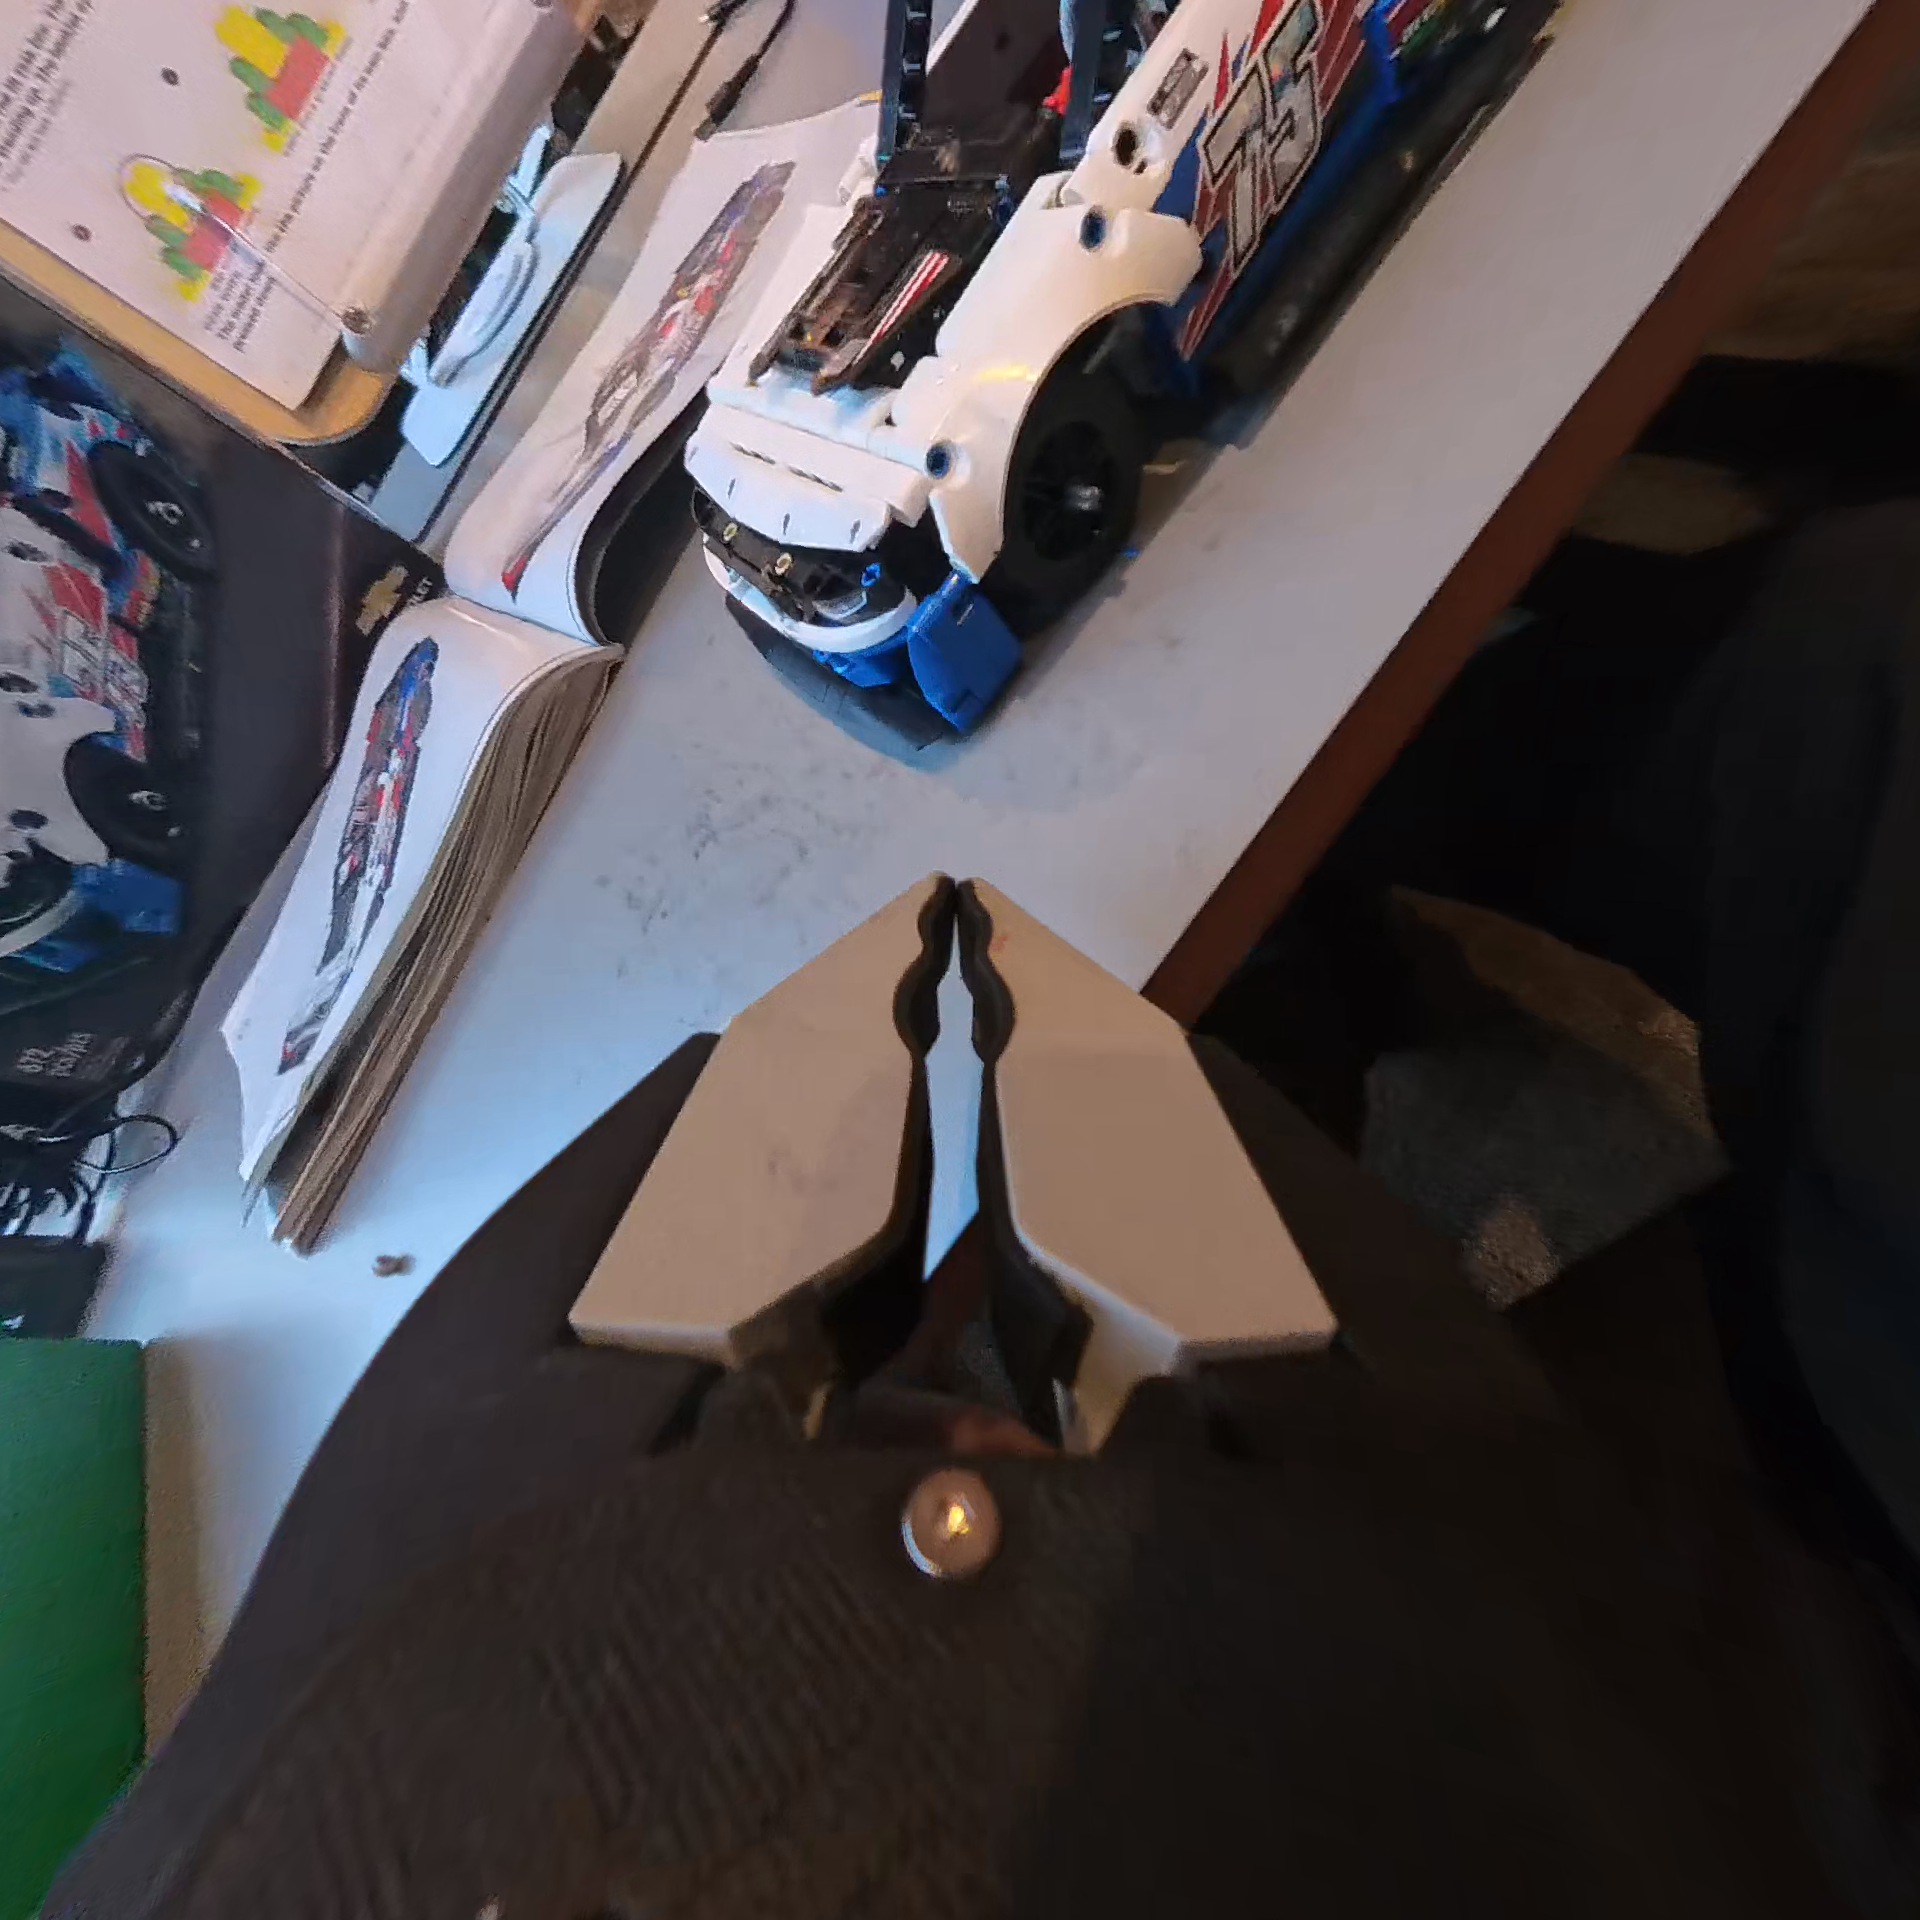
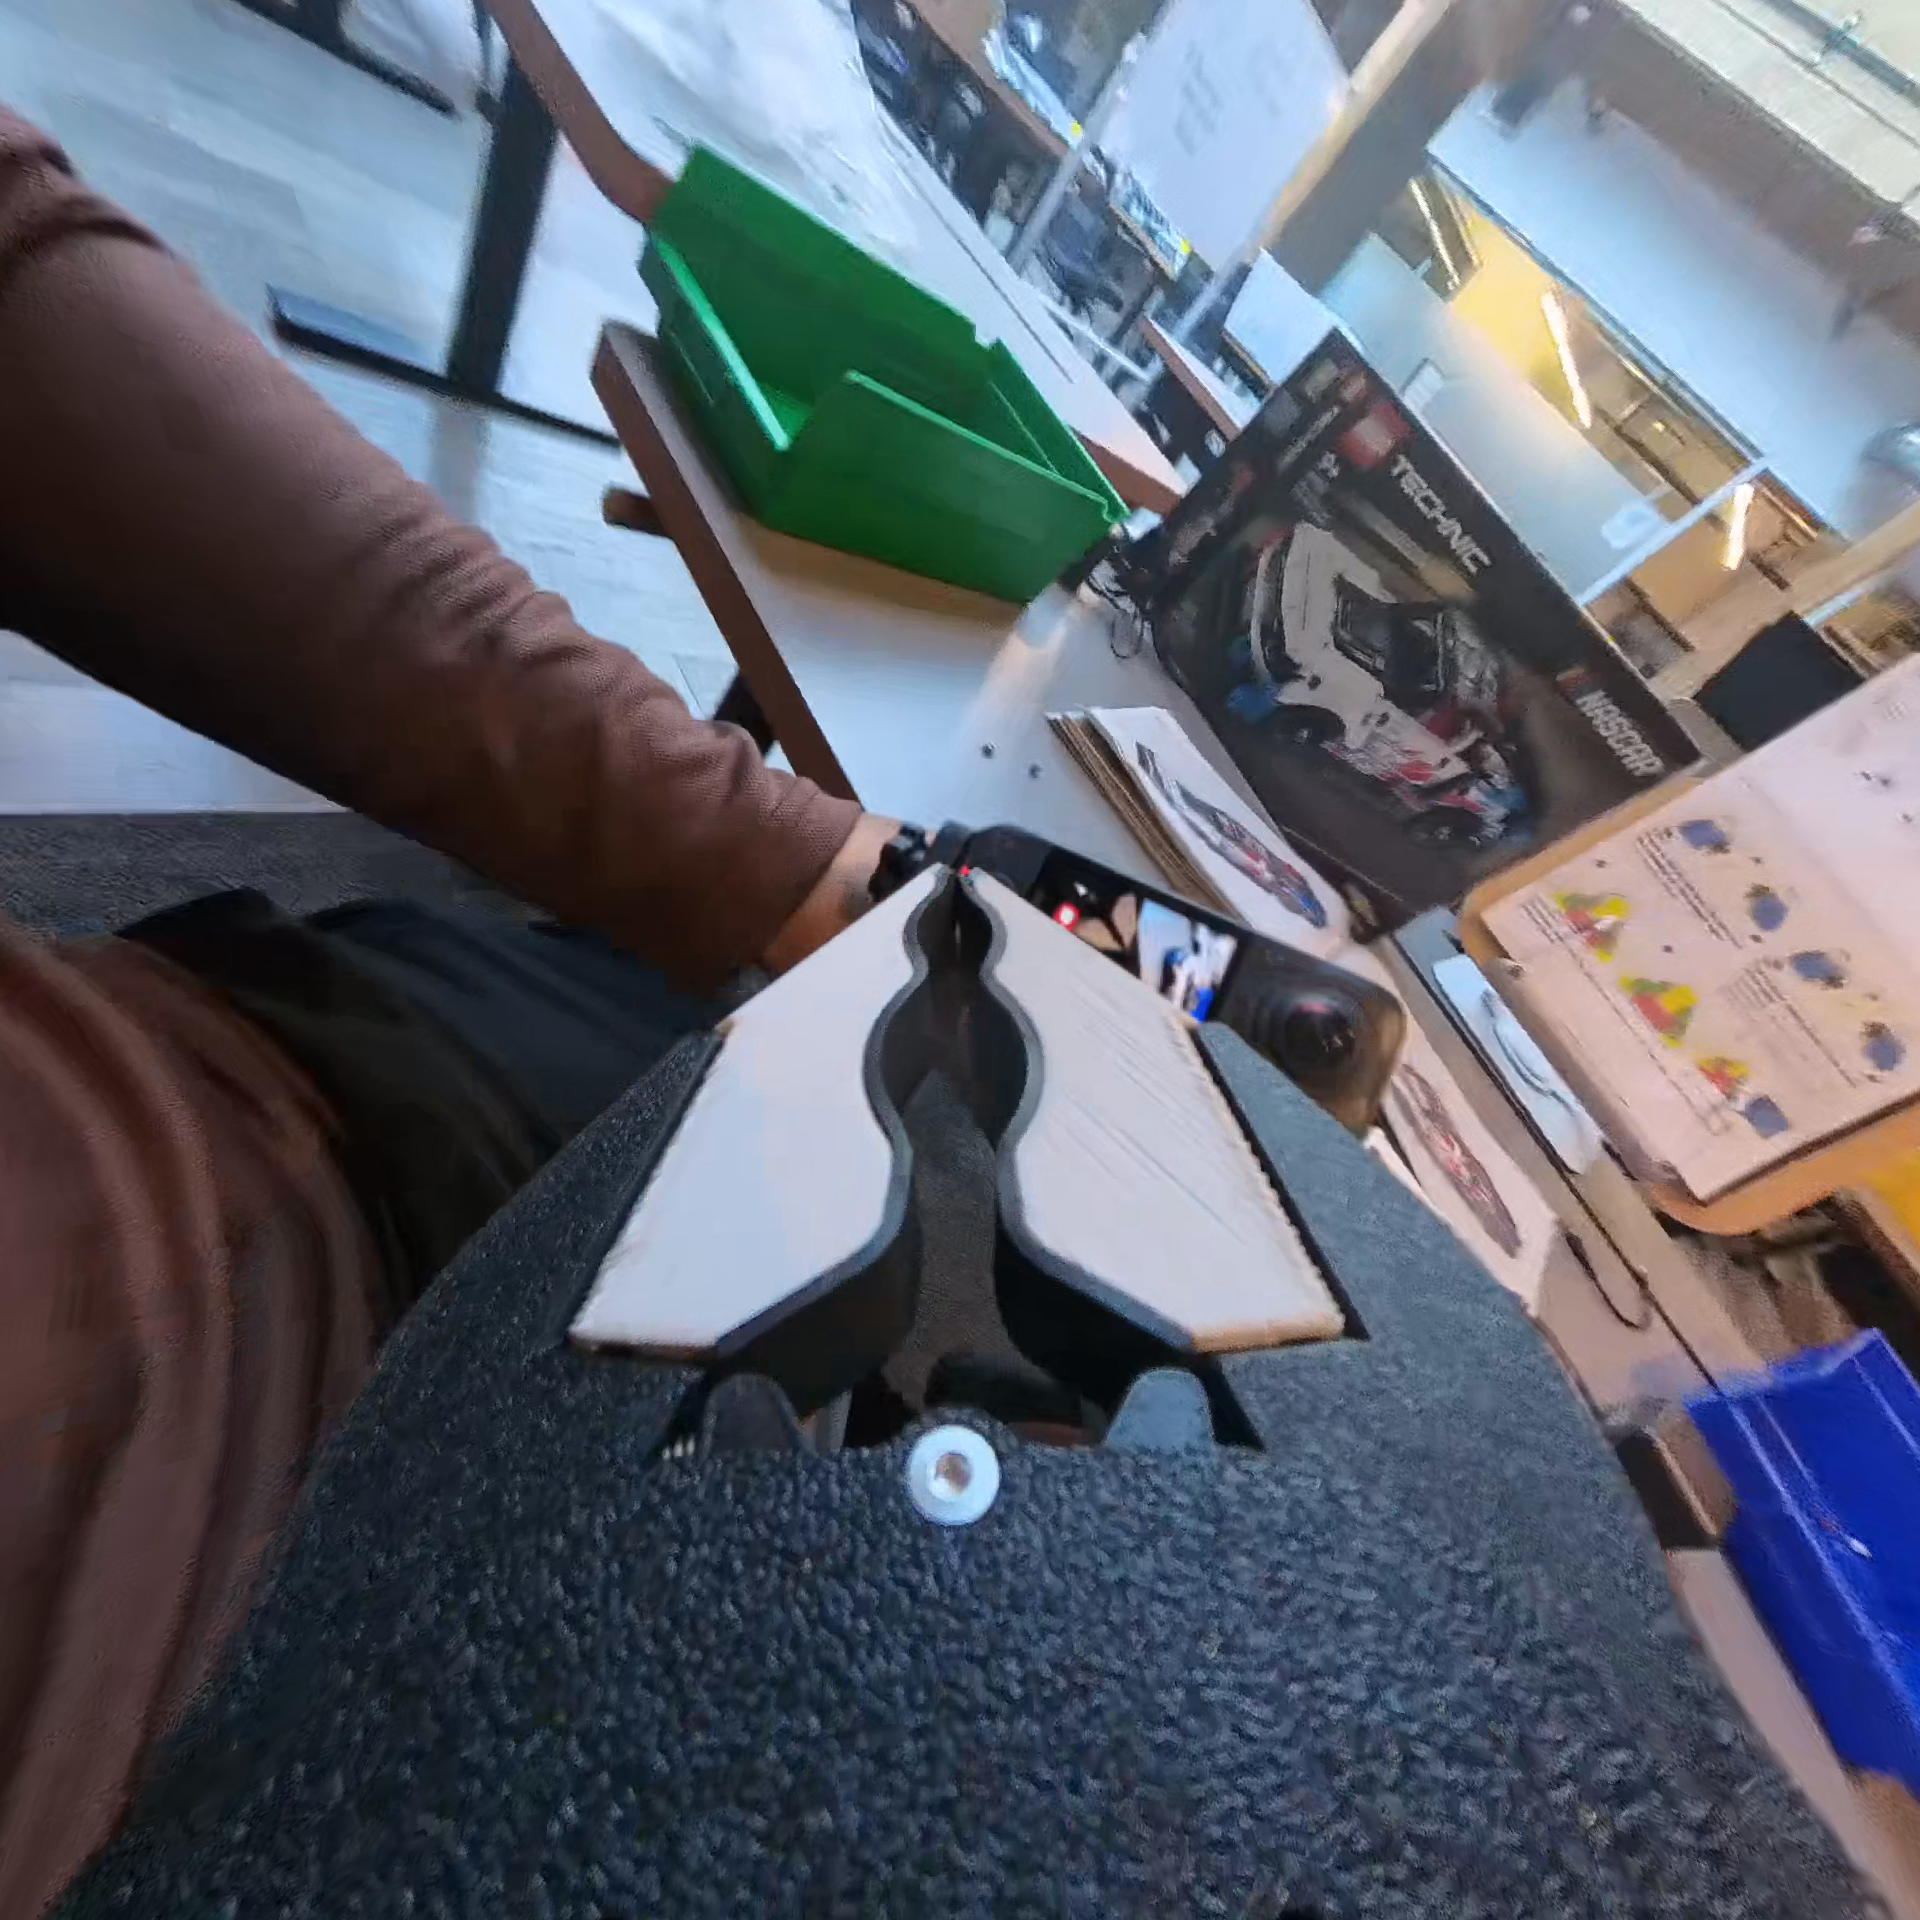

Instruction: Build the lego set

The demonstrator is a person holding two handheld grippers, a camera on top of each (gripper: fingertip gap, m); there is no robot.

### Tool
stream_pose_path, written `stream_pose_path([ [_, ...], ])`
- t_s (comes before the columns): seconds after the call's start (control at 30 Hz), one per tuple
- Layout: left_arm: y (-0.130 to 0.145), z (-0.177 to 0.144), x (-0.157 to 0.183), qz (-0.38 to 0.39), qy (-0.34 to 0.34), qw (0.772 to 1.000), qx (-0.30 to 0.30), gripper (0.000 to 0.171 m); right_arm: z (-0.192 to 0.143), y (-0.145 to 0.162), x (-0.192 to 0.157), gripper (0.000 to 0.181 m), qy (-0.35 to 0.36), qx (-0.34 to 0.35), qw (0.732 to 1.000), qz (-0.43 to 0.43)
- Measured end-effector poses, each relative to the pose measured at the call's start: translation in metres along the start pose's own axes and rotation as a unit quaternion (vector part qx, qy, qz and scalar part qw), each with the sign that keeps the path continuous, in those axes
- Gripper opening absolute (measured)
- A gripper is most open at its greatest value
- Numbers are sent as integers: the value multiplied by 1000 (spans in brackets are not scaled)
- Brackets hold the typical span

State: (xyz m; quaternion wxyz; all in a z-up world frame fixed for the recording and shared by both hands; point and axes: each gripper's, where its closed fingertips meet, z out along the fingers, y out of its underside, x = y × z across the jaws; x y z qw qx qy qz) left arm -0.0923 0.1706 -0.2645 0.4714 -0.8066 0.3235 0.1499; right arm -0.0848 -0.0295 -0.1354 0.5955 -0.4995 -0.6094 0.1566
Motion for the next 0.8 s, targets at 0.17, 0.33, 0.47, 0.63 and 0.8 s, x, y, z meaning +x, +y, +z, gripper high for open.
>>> stream_pose_path([
  [0.17, -11, -4, 0, 21, -29, 999, 14, 0, 21, 19, 4, 0, 41, -61, 997, -7],
  [0.33, -8, -2, 1, 36, -36, 999, 10, 0, 24, 29, 5, 0, 46, -73, 996, -5],
  [0.47, -9, 6, -7, 68, -65, 996, 5, 0, 25, 40, 8, 0, 52, -103, 993, -35],
  [0.63, 5, 23, -27, 146, -139, 979, -32, 0, 30, 67, 10, 0, 48, -175, 983, -41],
  [0.8, 21, 26, -27, 151, -139, 978, -40, 0, 40, 77, 0, 0, 24, -176, 984, -1],
])
